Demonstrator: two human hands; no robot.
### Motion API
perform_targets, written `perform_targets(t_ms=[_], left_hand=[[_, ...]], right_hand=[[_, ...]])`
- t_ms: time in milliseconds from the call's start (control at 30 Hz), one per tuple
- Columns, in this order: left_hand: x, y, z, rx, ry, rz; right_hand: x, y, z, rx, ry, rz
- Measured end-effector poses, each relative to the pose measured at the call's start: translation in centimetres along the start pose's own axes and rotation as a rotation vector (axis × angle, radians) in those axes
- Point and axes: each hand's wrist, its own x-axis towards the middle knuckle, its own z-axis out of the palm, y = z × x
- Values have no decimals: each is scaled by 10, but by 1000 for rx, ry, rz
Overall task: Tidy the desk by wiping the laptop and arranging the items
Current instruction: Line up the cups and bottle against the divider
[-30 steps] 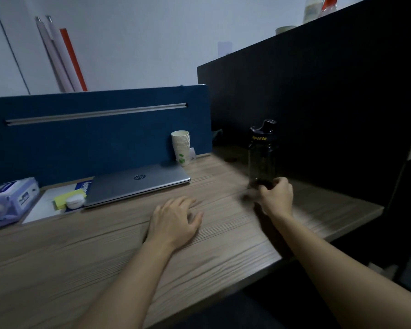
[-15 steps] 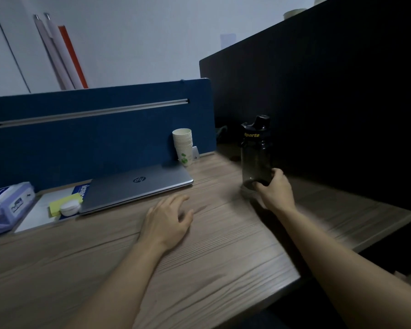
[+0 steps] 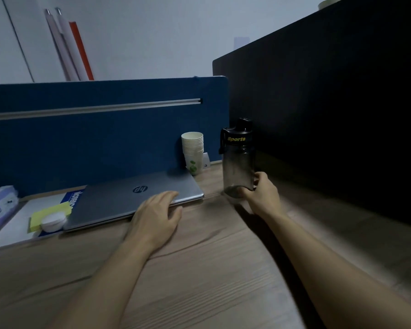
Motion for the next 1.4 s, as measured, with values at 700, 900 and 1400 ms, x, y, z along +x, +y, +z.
perform_targets(t_ms=[700, 900, 1400], left_hand=[[62, -24, 30, 145, 39, -6], [62, -21, 31, 151, 32, -11], [58, -17, 27, 149, 7, -39]], right_hand=[[113, -2, 90, -66, 73, 14], [126, 0, 96, -93, 85, 32], [108, 1, 84, 73, 38, 65]])
